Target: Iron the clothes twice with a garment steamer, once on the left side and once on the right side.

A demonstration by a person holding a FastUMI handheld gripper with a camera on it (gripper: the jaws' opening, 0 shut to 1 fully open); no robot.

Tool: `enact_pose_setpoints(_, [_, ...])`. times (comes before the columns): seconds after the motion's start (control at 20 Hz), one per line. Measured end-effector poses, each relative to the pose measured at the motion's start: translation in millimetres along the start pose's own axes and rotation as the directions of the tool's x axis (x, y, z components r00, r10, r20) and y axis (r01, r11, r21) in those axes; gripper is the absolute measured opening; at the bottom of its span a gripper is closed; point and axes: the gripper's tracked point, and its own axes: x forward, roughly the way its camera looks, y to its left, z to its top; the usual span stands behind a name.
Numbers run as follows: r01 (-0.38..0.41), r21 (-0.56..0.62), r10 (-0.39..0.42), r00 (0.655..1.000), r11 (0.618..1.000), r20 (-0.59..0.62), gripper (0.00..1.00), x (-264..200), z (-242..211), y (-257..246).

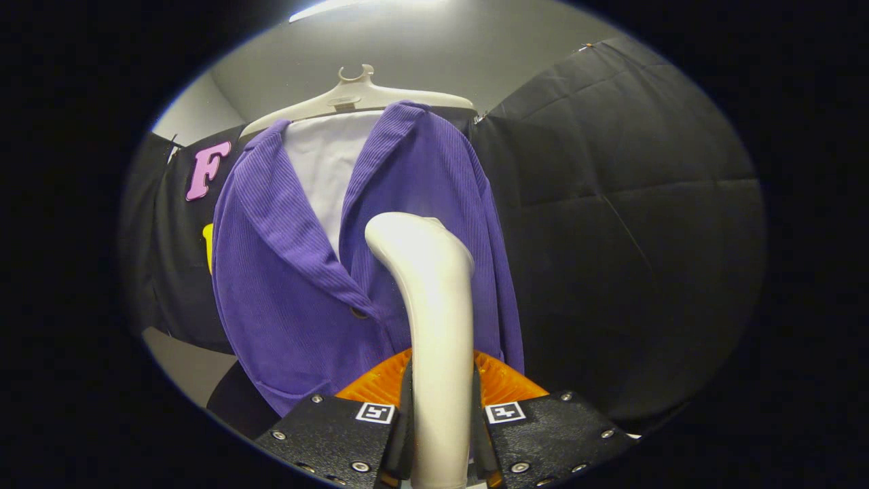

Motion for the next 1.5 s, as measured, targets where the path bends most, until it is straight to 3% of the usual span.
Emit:
enact_pose_setpoints(0.75, [0.029,-0.044,-0.036,0.984,0.999,-0.176,0.34,-8.9,-90.8,-19.8])
enact_pose_setpoints(1.5, [0.046,-0.147,-0.070,0.983,0.988,-0.167,0.34,-26.5,-139.0,-17.1])
